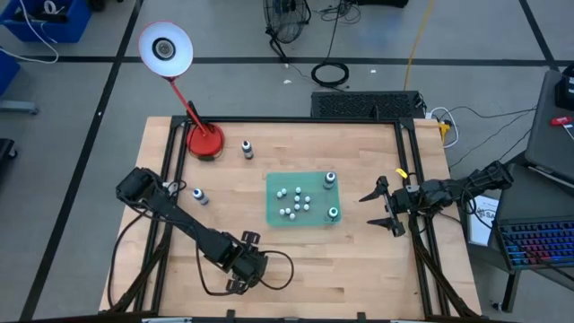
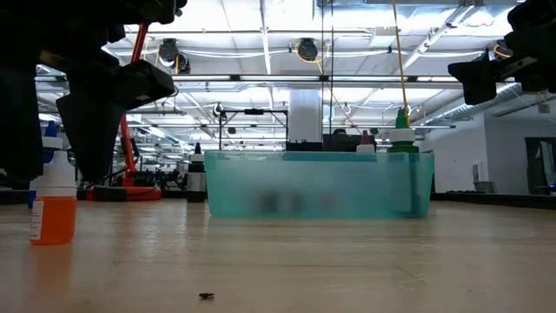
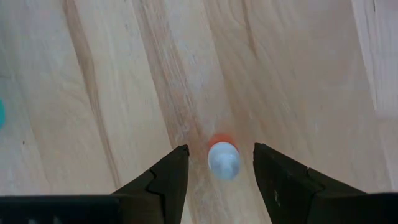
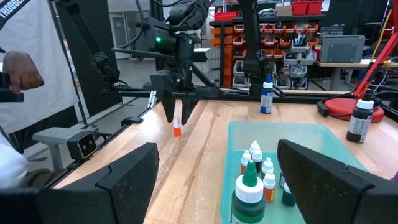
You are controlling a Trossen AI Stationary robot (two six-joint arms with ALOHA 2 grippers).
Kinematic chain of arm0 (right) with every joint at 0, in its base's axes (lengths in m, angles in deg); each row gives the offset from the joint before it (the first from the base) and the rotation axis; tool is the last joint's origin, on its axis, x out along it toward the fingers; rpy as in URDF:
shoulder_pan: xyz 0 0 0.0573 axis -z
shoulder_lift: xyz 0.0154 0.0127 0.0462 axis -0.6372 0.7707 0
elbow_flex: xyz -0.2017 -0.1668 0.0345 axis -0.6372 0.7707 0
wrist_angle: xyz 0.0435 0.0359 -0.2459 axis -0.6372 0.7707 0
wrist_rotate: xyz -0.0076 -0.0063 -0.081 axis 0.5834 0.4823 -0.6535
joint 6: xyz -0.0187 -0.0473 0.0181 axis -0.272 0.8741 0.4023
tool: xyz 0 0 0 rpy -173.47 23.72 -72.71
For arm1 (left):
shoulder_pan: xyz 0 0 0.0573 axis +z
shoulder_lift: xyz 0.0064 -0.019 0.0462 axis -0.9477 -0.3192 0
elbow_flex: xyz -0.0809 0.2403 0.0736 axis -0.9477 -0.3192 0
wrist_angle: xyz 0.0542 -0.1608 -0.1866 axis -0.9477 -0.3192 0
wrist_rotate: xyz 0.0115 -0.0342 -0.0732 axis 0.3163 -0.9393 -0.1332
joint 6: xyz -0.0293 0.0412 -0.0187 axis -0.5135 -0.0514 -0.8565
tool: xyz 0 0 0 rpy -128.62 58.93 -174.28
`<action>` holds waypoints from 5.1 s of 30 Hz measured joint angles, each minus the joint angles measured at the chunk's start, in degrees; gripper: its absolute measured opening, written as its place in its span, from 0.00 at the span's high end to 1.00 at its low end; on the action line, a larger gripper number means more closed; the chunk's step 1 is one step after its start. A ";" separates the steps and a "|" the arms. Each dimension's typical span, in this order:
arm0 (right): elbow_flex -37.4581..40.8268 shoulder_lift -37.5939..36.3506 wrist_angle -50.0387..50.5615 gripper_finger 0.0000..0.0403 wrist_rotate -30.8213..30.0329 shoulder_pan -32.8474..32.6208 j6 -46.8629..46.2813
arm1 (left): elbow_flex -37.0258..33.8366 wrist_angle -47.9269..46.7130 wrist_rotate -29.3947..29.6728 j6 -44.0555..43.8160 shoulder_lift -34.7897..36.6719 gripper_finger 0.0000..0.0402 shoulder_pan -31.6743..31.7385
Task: Pick & Place food coloring
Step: Put the small orange food coloring bottle into the blue bin
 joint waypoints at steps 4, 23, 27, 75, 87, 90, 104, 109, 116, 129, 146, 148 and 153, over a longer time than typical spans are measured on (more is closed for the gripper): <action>-0.02 0.00 0.00 0.22 -0.01 0.02 0.00 | 0.00 -0.25 -0.51 0.00 -0.89 0.56 0.00; -0.01 0.00 0.02 0.22 0.00 0.01 0.00 | 0.55 -1.33 -2.58 1.56 -2.95 0.60 0.85; -0.02 0.00 0.02 0.22 0.01 0.00 0.00 | 0.72 -1.31 -2.56 1.60 -2.95 0.61 0.85; 0.00 -0.02 0.00 0.22 -0.01 0.02 0.00 | 17.99 -20.30 3.78 25.13 0.37 0.83 28.19; 0.00 -0.02 0.00 0.22 -0.01 0.01 0.00 | 7.98 -5.38 -1.76 26.87 0.35 0.83 33.24; 0.00 -0.02 0.00 0.22 0.01 0.00 0.00 | 6.32 -2.47 -2.75 26.79 0.35 0.83 33.41; -0.01 -0.02 0.00 0.22 0.01 0.02 0.00 | 1.54 2.40 -5.26 25.69 0.35 0.83 33.38; 0.00 -0.02 0.00 0.22 -0.01 0.02 0.00 | 1.25 2.77 -6.03 25.53 0.35 0.83 33.35; 0.00 -0.02 0.00 0.22 0.01 0.01 0.00 | 1.25 3.29 -6.03 25.38 0.35 0.83 33.38; -0.01 -0.02 0.00 0.22 0.01 0.00 0.00 | 1.25 3.24 -6.14 25.16 0.33 0.83 33.29; 0.00 -0.02 0.00 0.22 -0.01 0.02 0.00 | 1.25 3.19 -6.05 24.72 0.31 0.83 33.27; 0.00 -0.02 0.00 0.22 -0.01 0.01 0.00 | 1.25 3.19 -6.05 24.50 0.31 0.83 33.27; -0.01 -0.02 0.00 0.22 0.01 0.01 0.00 | 1.25 3.17 -6.05 24.46 0.31 0.83 33.27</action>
